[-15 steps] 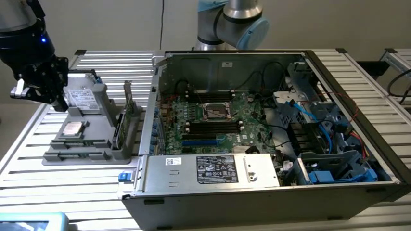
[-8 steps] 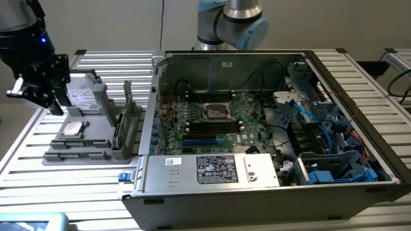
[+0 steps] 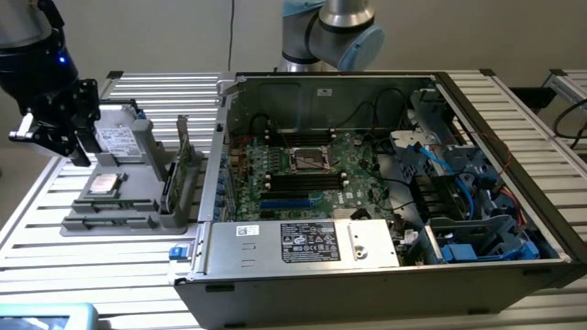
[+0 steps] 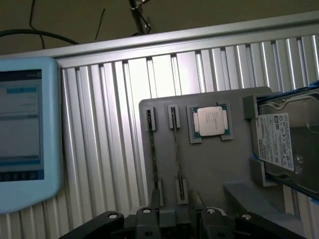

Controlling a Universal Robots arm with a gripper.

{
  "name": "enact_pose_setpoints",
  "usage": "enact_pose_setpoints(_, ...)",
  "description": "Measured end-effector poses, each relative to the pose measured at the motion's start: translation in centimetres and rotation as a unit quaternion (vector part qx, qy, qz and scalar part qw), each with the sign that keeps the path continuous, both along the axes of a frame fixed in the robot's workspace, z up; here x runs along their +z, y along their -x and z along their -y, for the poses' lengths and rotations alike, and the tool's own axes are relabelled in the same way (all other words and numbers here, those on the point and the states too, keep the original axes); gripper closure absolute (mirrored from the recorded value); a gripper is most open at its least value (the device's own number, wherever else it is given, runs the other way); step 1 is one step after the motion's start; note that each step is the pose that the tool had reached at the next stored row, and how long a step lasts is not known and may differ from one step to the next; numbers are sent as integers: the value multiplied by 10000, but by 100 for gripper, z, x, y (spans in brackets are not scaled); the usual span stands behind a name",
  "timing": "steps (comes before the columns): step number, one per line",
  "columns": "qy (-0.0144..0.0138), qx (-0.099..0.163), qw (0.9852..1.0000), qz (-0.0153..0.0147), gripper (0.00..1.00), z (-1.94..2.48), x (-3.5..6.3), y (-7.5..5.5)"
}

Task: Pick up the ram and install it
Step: 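Pick up the ram and move it above insertion slot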

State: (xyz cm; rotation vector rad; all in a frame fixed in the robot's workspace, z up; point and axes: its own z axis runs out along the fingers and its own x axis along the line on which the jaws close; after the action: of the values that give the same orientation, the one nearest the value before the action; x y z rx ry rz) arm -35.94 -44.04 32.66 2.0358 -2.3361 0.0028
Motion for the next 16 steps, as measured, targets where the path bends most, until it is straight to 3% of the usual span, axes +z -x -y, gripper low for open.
enact_pose_setpoints(5,-2,181,9998,10,62,39,-38,4)
enact_pose_setpoints(6,-2,201,9998,11,56,47,-52,4)
enact_pose_setpoints(11,-2,326,9995,12,56,89,-142,5)
enact_pose_setpoints(16,-1,381,9993,11,56,104,-234,5)
